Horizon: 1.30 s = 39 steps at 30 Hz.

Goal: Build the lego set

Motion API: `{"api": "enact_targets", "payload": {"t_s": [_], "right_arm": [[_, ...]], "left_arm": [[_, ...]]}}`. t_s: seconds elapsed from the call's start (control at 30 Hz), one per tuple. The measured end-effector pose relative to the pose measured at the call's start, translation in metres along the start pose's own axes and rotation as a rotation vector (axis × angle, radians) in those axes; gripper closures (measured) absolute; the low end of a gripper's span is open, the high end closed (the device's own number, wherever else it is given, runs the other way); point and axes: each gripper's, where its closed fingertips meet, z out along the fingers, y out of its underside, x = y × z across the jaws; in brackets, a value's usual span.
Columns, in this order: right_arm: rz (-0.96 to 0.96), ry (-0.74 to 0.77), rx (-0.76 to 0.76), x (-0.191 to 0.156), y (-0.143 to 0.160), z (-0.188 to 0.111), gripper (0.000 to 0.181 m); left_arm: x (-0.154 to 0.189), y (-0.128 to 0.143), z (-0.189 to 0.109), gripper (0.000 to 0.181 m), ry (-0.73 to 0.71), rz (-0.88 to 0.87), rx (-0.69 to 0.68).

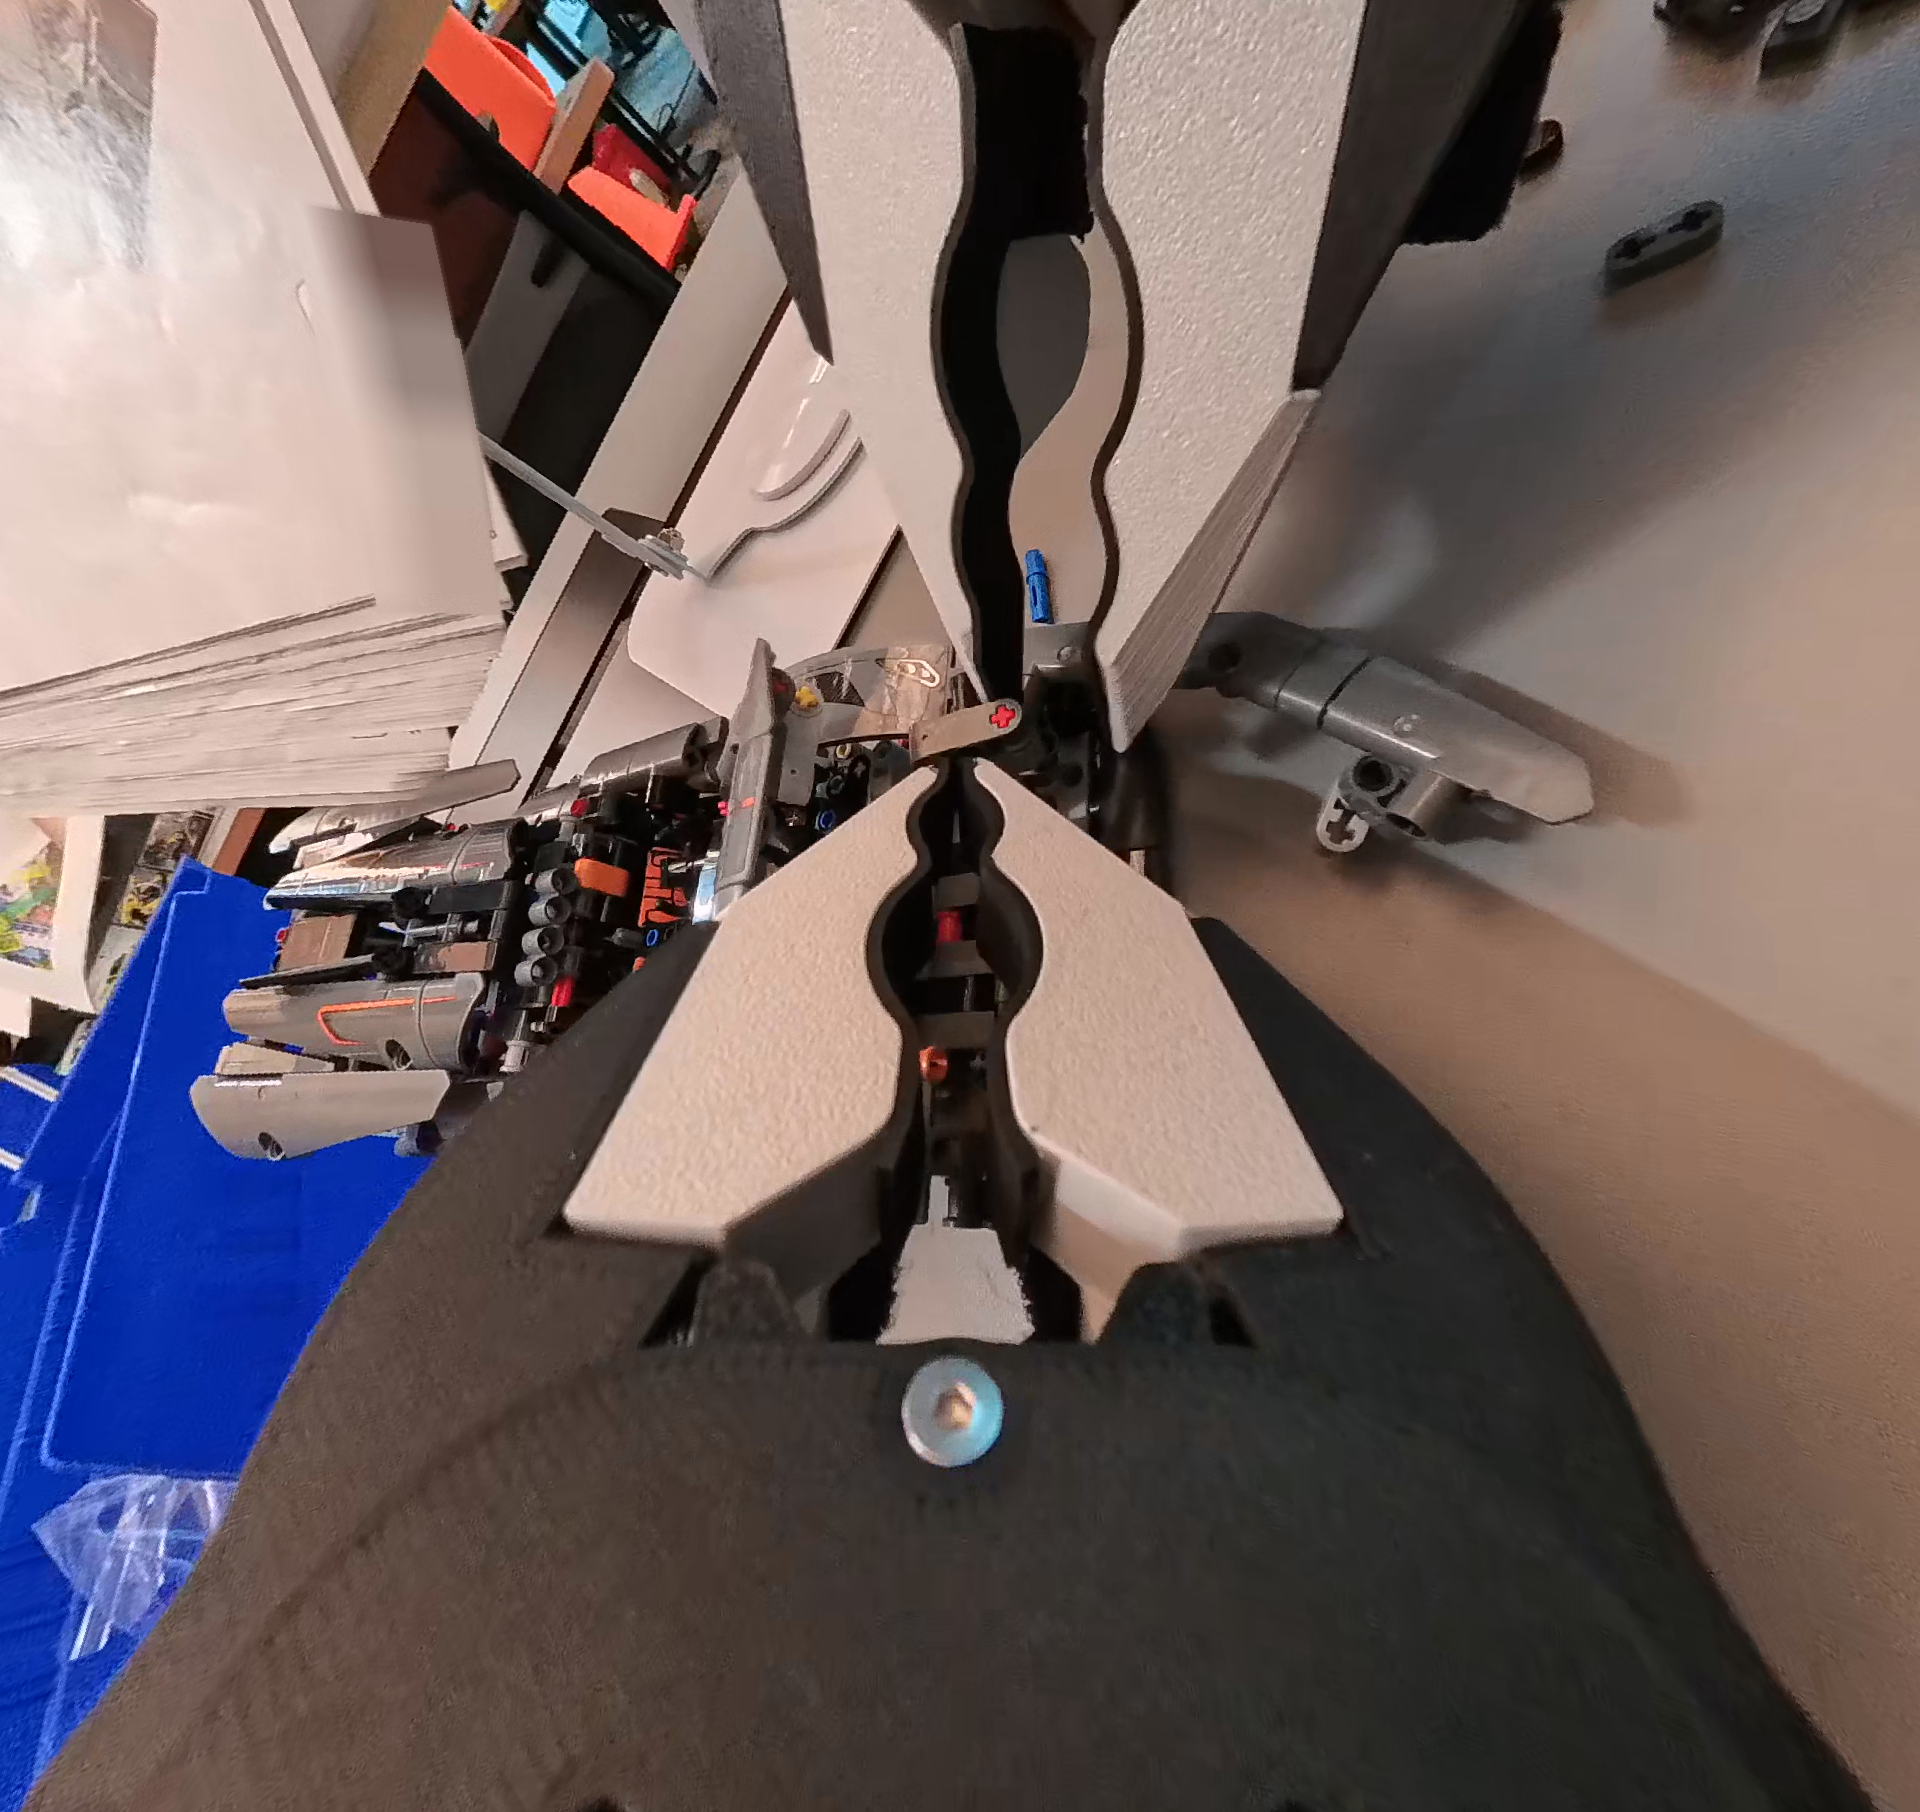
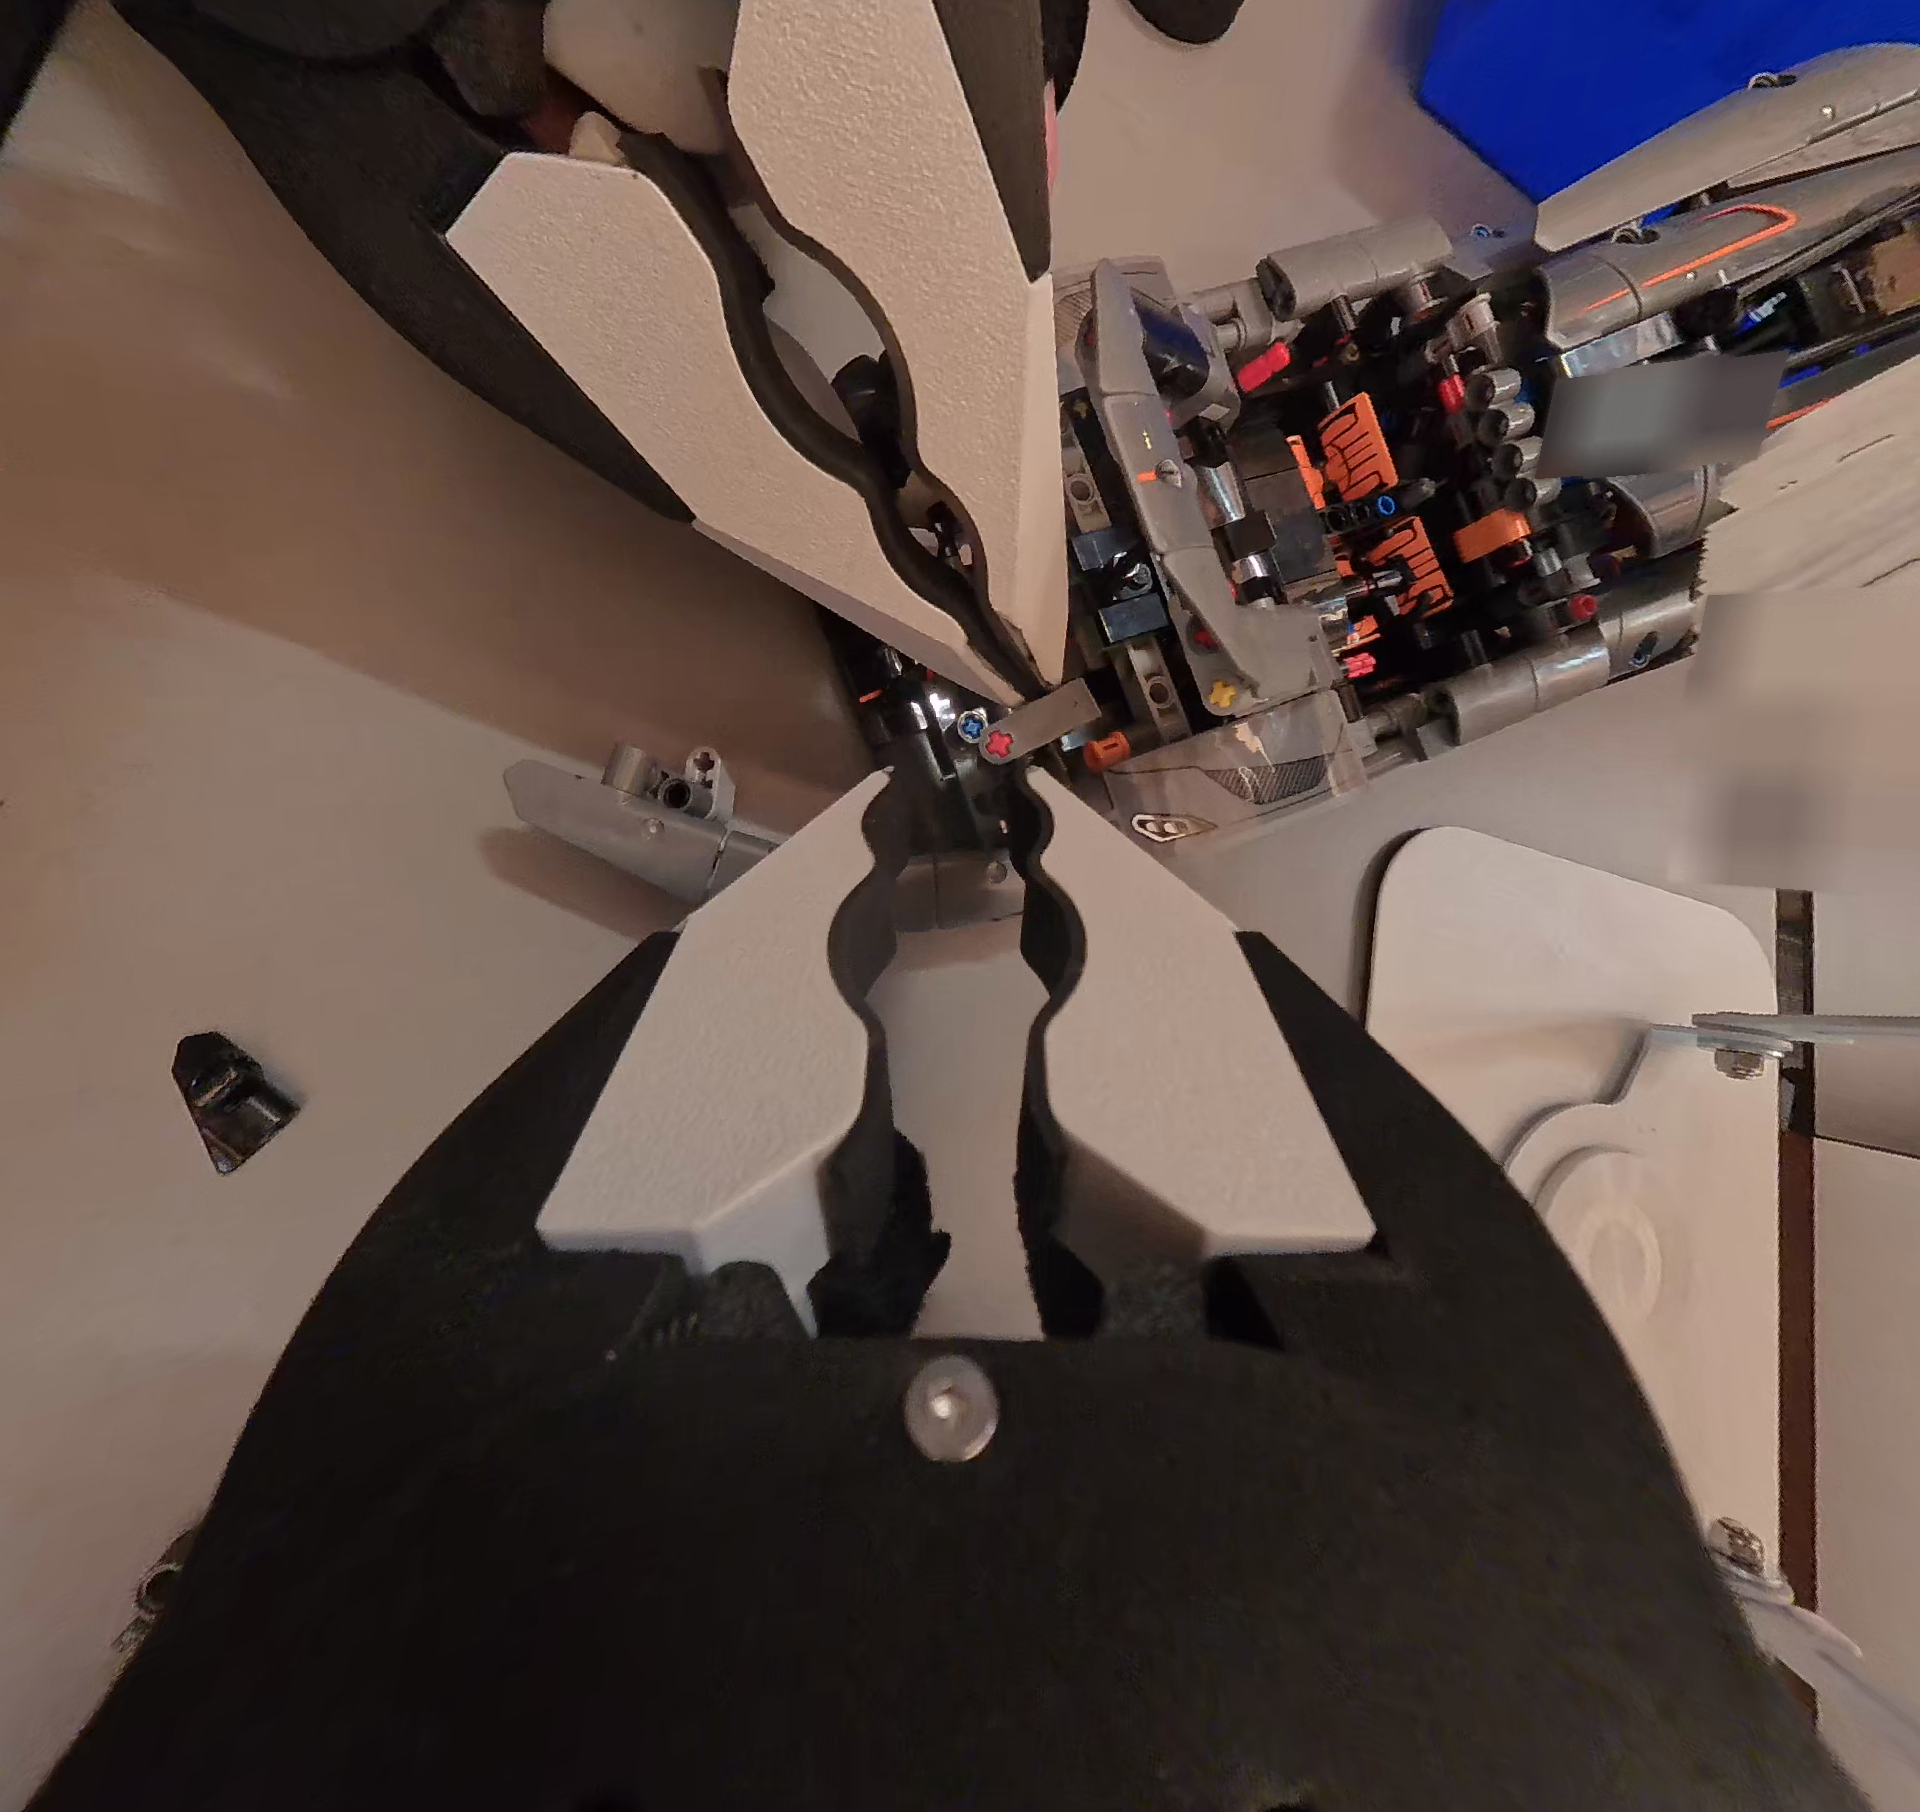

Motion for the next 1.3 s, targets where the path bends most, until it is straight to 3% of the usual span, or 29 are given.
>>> {"api": "enact_targets", "payload": {"t_s": [0.23,0.57,1.0,1.23,1.3], "right_arm": [[0.001,-0.024,0.012,0.0,0.0,-0.004,0.171],[-0.002,0.025,0.013,0.008,0.001,-0.003,0.156],[0.027,0.025,0.001,0.008,0.002,-0.001,0.167],[-0.018,0.045,0.02,0.008,-0.001,-0.001,0.156],[-0.026,0.043,0.0,0.007,0.002,0.0,0.162]], "left_arm": [[0.0,-0.001,-0.001,0.181,0.003,0.006,0.002],[0.004,-0.002,-0.002,0.164,0.034,-0.016,-0.001],[0.008,-0.003,0.001,0.163,0.043,-0.026,-0.01],[0.01,-0.004,-0.002,0.162,0.048,0.019,0.001],[0.011,-0.004,-0.002,0.16,0.049,0.017,-0.003]]}}
